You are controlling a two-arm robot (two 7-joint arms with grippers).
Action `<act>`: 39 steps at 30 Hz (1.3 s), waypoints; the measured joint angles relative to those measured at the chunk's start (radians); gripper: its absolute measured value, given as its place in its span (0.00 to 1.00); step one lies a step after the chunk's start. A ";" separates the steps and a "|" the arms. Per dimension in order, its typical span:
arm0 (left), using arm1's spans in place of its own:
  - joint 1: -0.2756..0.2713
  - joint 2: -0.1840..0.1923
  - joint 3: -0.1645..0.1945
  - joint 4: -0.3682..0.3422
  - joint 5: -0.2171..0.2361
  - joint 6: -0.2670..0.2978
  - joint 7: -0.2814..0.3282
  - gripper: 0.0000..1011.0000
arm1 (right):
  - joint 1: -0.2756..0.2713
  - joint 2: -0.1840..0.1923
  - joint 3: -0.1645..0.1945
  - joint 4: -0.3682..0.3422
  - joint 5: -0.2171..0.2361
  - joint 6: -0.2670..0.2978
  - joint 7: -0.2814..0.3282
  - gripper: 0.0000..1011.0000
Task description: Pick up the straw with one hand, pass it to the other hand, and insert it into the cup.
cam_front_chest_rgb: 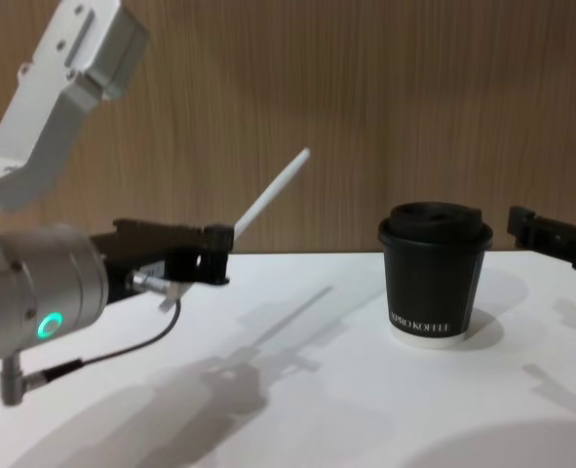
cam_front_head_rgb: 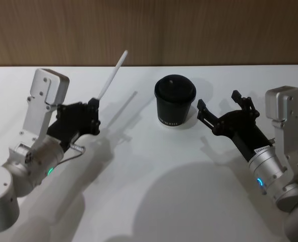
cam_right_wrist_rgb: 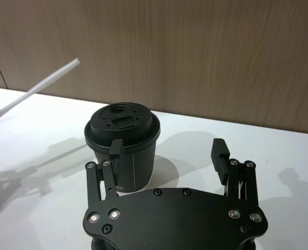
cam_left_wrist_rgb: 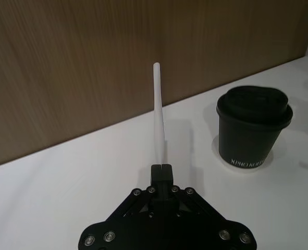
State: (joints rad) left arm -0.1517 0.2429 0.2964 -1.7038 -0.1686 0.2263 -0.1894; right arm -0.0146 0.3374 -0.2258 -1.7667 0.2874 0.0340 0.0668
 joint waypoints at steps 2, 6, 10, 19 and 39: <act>-0.013 -0.005 -0.002 0.017 -0.009 -0.034 -0.015 0.00 | 0.000 0.000 0.000 0.000 0.000 0.000 0.000 0.99; -0.043 -0.017 -0.006 0.061 -0.036 -0.114 -0.056 0.00 | 0.000 0.000 0.000 0.000 0.000 0.000 0.000 0.99; -0.083 -0.032 -0.011 0.126 -0.081 -0.208 -0.116 0.00 | 0.000 0.000 0.000 0.000 0.000 0.000 0.000 0.99; -0.173 -0.068 -0.023 0.288 -0.209 -0.378 -0.277 0.00 | 0.000 0.000 0.000 0.000 0.000 0.000 0.000 0.99; -0.367 -0.142 -0.046 0.679 -0.501 -0.593 -0.694 0.00 | 0.009 -0.011 0.010 -0.027 0.047 0.030 0.039 0.99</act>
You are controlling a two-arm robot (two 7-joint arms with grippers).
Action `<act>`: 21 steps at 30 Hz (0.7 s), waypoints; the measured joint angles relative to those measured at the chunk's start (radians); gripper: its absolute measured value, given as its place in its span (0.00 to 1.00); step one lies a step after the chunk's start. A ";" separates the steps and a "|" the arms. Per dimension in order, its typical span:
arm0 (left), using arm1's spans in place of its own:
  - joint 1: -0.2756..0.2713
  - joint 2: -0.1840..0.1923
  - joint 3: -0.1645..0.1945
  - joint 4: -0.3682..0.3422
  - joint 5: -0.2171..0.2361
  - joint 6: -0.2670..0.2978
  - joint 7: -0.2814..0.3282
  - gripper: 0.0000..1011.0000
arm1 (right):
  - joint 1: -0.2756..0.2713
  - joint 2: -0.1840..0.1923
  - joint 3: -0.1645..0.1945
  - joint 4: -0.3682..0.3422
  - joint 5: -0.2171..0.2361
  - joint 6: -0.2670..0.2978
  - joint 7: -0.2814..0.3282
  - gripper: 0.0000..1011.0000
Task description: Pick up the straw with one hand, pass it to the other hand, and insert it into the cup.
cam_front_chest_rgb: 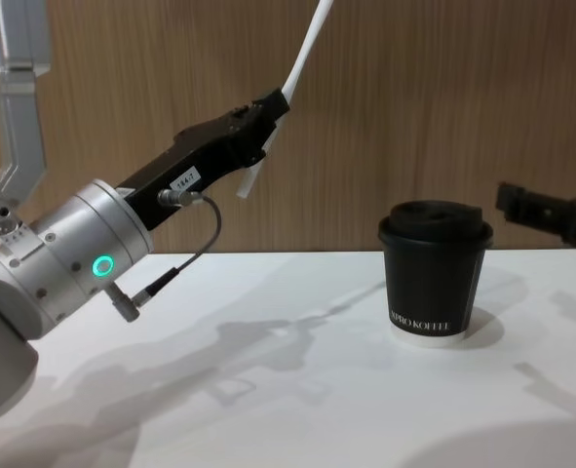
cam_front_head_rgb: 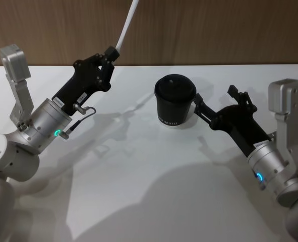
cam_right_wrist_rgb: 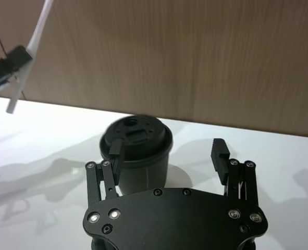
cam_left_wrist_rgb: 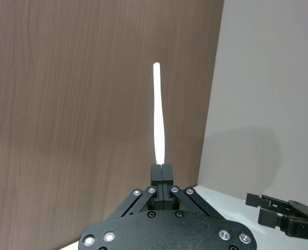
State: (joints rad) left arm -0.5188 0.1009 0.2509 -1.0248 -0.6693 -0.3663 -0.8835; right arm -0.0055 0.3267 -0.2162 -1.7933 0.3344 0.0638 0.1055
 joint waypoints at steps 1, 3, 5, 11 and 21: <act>-0.003 -0.001 0.000 0.008 -0.005 -0.004 -0.008 0.00 | 0.002 -0.001 0.000 -0.003 0.003 0.002 0.002 0.99; -0.011 -0.004 0.000 0.025 -0.017 -0.012 -0.027 0.00 | 0.006 -0.003 0.001 -0.008 0.015 0.009 0.013 0.99; -0.021 -0.006 0.002 0.047 -0.032 -0.023 -0.051 0.00 | 0.017 -0.006 0.001 -0.020 0.034 0.021 0.031 0.99; -0.031 -0.007 0.007 0.071 -0.053 -0.046 -0.086 0.00 | 0.046 -0.014 -0.005 -0.035 0.068 0.041 0.065 0.99; -0.034 -0.004 0.015 0.076 -0.065 -0.071 -0.114 0.00 | 0.092 -0.025 -0.022 -0.042 0.109 0.055 0.107 0.99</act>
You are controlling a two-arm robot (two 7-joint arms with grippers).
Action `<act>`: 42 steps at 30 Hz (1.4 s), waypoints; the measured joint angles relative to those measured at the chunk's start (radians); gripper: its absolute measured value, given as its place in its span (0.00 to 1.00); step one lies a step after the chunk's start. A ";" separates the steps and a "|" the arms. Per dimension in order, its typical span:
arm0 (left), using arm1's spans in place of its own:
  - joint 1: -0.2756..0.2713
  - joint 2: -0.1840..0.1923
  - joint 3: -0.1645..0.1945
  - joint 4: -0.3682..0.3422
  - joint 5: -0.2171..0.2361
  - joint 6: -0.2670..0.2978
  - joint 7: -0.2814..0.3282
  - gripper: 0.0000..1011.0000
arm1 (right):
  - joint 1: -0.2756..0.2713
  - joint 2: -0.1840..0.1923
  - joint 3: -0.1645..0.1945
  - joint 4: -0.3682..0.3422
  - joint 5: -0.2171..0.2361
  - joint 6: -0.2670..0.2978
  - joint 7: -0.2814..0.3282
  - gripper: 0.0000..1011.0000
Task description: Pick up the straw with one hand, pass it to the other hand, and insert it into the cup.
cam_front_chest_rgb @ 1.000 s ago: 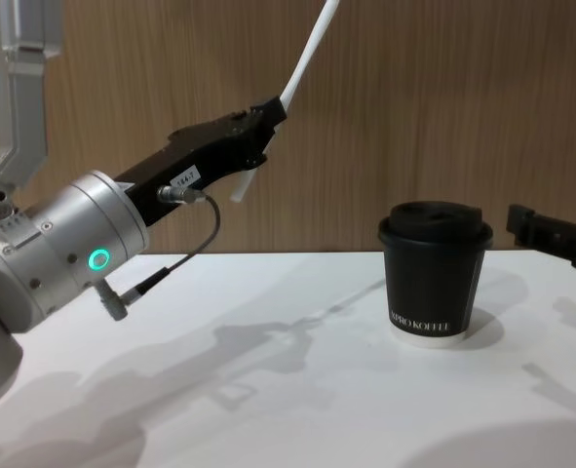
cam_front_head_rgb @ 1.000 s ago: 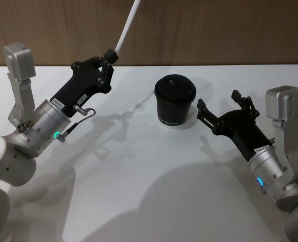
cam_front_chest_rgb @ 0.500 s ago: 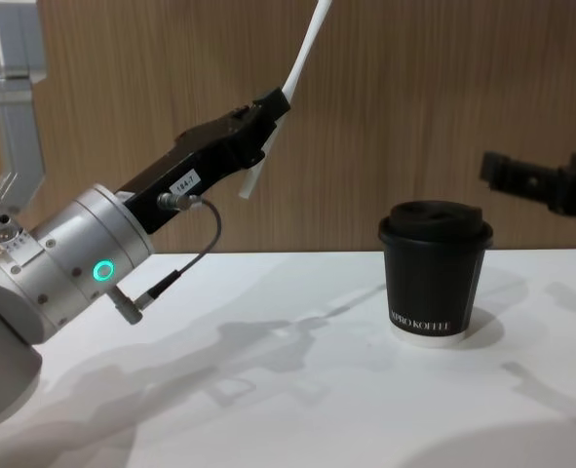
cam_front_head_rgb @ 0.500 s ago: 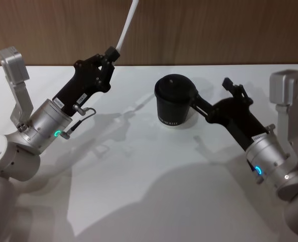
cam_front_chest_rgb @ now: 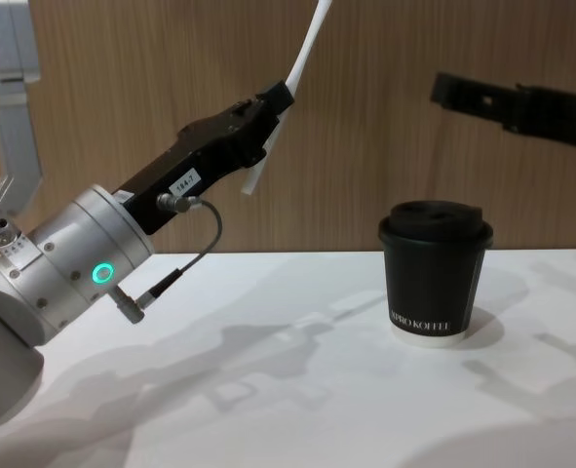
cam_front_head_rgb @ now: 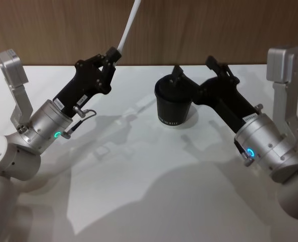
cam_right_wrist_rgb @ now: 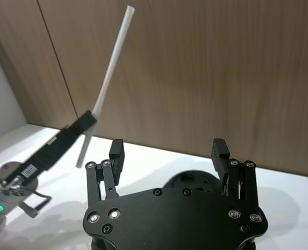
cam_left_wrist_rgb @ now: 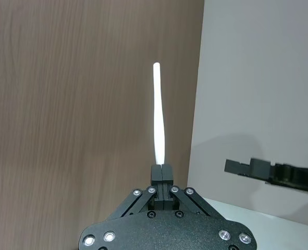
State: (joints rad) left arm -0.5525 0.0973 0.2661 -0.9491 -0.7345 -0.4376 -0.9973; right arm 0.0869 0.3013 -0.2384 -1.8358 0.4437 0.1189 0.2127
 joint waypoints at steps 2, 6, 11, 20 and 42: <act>0.000 0.001 0.001 0.000 -0.001 -0.003 -0.002 0.00 | 0.012 -0.004 -0.004 0.000 0.014 0.006 0.010 0.99; -0.001 0.002 0.003 0.000 -0.004 -0.008 -0.007 0.00 | 0.028 -0.012 -0.010 -0.001 0.039 0.021 0.023 0.99; -0.001 0.004 0.005 0.000 -0.005 -0.012 -0.011 0.00 | 0.051 -0.029 -0.016 -0.002 0.085 0.053 0.036 0.99; -0.001 0.005 0.007 0.000 -0.007 -0.017 -0.015 0.00 | 0.085 -0.058 -0.026 -0.001 0.163 0.119 0.044 0.99; -0.001 0.006 0.008 0.000 -0.009 -0.020 -0.019 0.00 | 0.181 -0.118 -0.065 0.062 0.252 0.174 0.057 0.99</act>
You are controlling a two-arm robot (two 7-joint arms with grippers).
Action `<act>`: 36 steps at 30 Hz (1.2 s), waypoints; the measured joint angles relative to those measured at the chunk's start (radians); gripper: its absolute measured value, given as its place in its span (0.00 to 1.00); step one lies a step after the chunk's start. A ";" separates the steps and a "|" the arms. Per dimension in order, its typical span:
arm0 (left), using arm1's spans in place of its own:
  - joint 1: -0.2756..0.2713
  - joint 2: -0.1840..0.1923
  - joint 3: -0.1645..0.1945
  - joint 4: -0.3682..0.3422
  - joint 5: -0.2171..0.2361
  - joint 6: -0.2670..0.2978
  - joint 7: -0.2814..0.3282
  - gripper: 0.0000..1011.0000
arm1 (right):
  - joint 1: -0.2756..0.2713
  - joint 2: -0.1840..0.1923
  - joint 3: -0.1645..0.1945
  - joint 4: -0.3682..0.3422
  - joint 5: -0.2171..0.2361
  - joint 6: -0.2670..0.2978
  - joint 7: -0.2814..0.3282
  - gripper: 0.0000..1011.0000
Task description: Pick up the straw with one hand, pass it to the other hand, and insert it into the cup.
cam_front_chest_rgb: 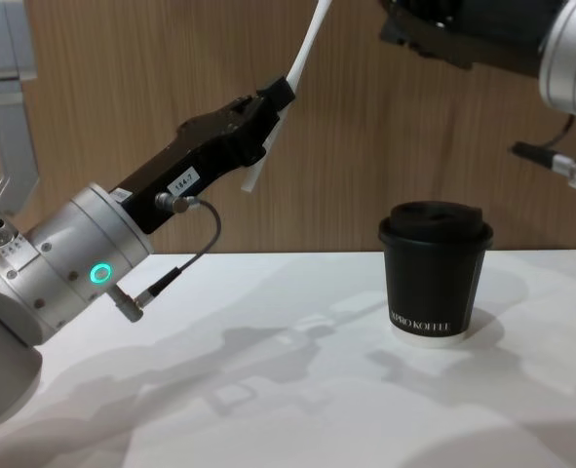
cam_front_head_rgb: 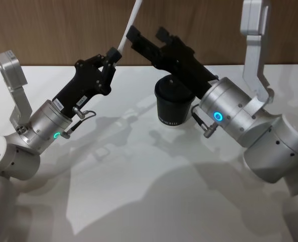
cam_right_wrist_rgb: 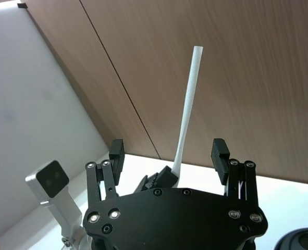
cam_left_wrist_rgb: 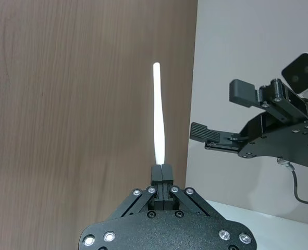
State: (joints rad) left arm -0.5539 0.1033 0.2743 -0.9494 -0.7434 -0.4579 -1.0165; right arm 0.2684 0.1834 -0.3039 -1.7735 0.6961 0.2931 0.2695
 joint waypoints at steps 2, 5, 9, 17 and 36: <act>0.000 0.000 0.000 0.000 0.000 0.000 0.000 0.00 | 0.011 -0.006 -0.005 0.010 0.004 0.001 0.000 0.99; 0.000 0.000 0.000 0.000 0.000 0.000 0.000 0.00 | 0.024 -0.013 -0.010 0.023 0.010 0.002 0.001 0.99; 0.000 0.000 0.000 0.000 0.000 0.000 0.000 0.00 | 0.045 -0.024 -0.017 0.044 0.019 0.003 0.001 0.99; 0.000 0.000 0.000 0.000 0.000 0.000 0.000 0.00 | 0.075 -0.038 -0.027 0.082 0.030 0.003 0.001 0.99; 0.000 0.000 0.000 0.000 0.000 0.000 0.000 0.00 | 0.141 -0.066 -0.048 0.182 0.048 -0.019 0.005 0.99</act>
State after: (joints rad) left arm -0.5538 0.1033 0.2742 -0.9495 -0.7432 -0.4580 -1.0168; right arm 0.4093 0.1174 -0.3522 -1.5910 0.7443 0.2740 0.2747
